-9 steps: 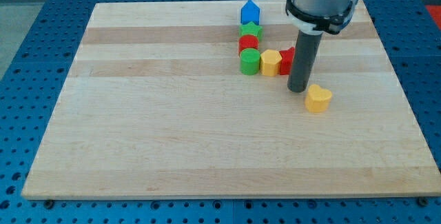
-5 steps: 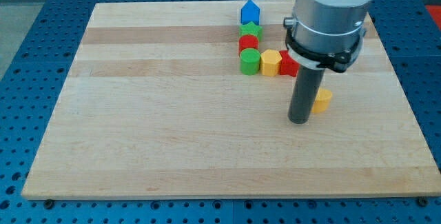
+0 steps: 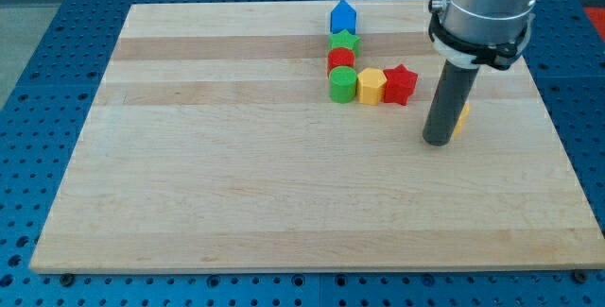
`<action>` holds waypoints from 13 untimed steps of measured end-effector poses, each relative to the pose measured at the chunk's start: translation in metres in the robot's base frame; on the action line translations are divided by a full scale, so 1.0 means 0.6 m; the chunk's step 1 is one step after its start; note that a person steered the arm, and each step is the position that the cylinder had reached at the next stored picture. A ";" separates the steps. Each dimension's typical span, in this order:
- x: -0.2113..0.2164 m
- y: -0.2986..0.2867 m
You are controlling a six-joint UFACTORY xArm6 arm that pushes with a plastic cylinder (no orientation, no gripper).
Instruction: Slide yellow heart to right side of the red star
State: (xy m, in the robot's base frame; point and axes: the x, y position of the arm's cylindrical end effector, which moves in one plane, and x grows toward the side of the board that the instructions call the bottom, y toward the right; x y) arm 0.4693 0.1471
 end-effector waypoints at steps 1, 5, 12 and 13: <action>0.000 -0.004; -0.050 -0.007; -0.055 0.056; -0.069 0.056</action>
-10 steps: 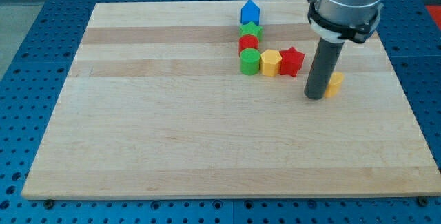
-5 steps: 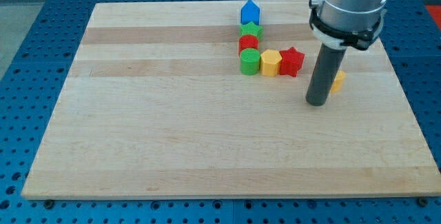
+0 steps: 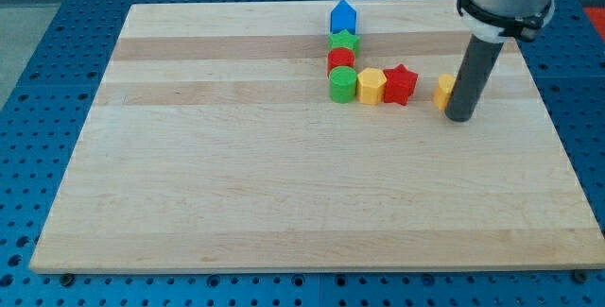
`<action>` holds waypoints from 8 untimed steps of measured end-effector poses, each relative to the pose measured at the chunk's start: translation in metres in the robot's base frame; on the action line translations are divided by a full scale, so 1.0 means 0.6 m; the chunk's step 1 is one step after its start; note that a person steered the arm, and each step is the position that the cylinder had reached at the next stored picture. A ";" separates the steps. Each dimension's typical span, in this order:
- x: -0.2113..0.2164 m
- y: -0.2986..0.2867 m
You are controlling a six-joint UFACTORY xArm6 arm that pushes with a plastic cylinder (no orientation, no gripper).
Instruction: Slide yellow heart to right side of the red star
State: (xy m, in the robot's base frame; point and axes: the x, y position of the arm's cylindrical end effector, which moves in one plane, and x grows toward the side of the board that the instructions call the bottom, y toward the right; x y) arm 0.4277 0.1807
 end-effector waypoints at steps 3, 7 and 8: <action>-0.017 0.000; -0.029 0.082; -0.037 0.091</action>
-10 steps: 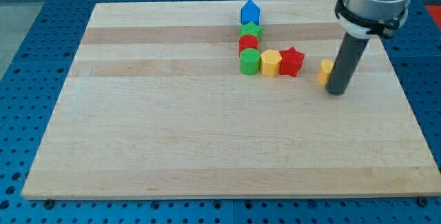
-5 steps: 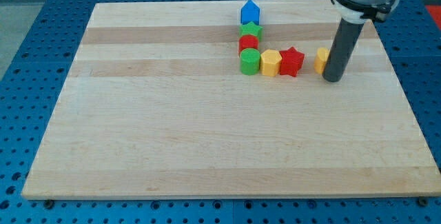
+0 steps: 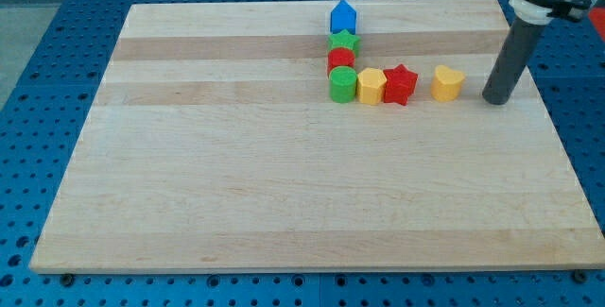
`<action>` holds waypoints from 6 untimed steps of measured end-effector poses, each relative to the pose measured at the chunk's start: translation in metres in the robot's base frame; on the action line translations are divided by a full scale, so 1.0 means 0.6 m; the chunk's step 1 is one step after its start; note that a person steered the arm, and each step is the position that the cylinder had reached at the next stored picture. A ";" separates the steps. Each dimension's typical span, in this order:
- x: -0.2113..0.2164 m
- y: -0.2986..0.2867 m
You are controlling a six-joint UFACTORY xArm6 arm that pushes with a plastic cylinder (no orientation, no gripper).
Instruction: Slide yellow heart to right side of the red star
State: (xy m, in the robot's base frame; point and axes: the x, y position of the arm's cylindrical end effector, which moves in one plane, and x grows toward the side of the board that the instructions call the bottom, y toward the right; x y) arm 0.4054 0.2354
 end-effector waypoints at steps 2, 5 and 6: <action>-0.016 -0.008; -0.037 -0.053; -0.037 -0.080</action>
